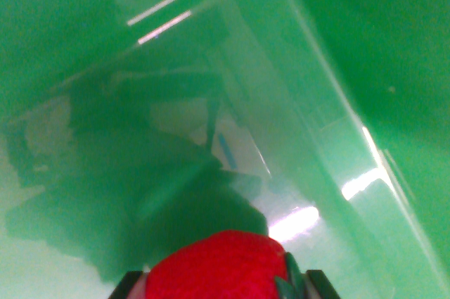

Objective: Pick fruit

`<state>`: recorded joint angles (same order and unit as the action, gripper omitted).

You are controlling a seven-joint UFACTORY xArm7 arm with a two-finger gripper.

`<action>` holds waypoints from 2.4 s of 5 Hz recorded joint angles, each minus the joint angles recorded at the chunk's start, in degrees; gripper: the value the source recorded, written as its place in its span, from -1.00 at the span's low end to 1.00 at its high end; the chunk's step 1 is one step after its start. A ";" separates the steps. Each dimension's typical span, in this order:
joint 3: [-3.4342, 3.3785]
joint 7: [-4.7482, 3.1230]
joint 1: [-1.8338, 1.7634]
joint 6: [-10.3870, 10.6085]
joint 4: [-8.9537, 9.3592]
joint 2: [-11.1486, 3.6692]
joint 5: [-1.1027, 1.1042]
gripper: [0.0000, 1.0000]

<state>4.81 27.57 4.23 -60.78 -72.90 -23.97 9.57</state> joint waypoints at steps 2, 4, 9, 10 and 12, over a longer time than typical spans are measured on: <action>0.00 -0.32 -0.04 -2.24 -1.62 0.64 -0.04 1.00; 0.00 -0.67 -0.09 -4.66 -3.37 1.34 -0.09 1.00; 0.00 -1.40 -0.18 -9.76 -7.05 2.81 -0.18 1.00; 0.00 -1.78 -0.23 -12.46 -8.99 3.58 -0.23 1.00; 0.01 -2.16 -0.28 -15.15 -10.93 4.35 -0.29 1.00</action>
<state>4.81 25.40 3.95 -75.92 -83.83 -19.62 9.28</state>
